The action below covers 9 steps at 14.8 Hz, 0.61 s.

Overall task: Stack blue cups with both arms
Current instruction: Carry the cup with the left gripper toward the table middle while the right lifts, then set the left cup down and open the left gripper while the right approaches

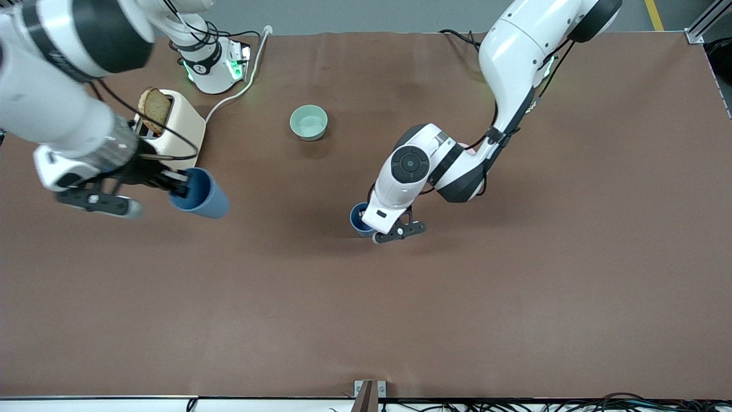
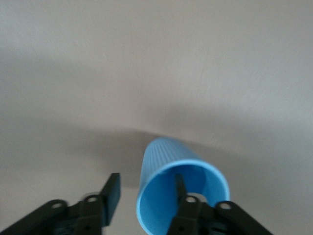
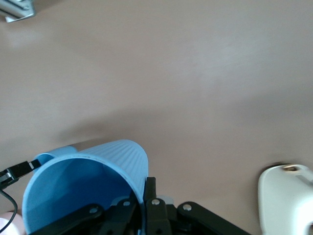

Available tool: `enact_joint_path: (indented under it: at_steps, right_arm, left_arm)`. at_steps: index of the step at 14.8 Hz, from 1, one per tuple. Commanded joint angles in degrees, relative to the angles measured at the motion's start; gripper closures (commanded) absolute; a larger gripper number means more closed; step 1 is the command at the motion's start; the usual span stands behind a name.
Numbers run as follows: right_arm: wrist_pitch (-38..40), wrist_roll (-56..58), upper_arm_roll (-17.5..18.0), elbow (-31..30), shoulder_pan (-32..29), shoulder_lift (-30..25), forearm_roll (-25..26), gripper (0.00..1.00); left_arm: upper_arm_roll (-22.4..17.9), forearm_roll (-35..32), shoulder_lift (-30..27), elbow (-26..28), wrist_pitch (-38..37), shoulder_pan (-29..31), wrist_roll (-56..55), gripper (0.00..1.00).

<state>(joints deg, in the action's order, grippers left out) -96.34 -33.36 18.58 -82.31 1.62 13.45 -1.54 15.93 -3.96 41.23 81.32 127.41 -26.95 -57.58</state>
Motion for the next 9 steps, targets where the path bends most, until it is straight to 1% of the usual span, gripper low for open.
enact_joint_path:
  at_steps: [1, 2, 3, 5, 6, 7, 8, 9]
  right_arm:
    - [-3.22, -9.22, 4.44, 0.49, 1.79, 3.32, 0.75, 0.99]
    - [-5.33, -13.53, 5.58, 0.05, 4.15, 4.73, 1.01, 0.99]
    - [-8.92, -17.92, 5.77, -0.47, 7.48, 6.48, 1.8, 0.99]
    - [-13.15, -24.61, 5.86, -0.57, 12.07, 11.57, 7.48, 0.99]
    - [-15.0, -28.3, 5.94, -0.3, 13.65, 14.47, 10.21, 0.99]
    - [-17.71, -31.47, 6.38, -0.04, 14.97, 17.11, 11.46, 0.99]
    - [-20.53, -32.89, 6.73, -0.04, 15.51, 18.61, 12.34, 0.99]
    - [-21.25, -32.9, 6.74, -0.13, 15.6, 19.06, 12.87, 0.99]
  left_arm:
    - [-1.86, -1.75, -5.79, -2.38, -6.81, 3.55, 1.84, 0.0]
    - [-2.04, -3.32, -7.29, -3.17, -9.53, 5.66, 4.73, 0.0]
    - [-1.87, -4.55, -9.74, -3.36, -12.6, 8.72, 8.41, 0.0]
    - [-1.6, -4.83, -13.96, -3.27, -16.57, 13.48, 15.36, 0.0]
    - [-1.78, -4.92, -16.07, -3.27, -18.59, 15.68, 19.05, 0.0]
    - [-1.86, -4.92, -17.83, -3.18, -20.52, 17.96, 22.82, 0.0]
    - [-1.78, -5.01, -20.02, -3.18, -22.45, 20.59, 26.6, 0.0]
    - [-1.78, -4.92, -21.79, -3.18, -23.78, 22.45, 30.3, 0.0]
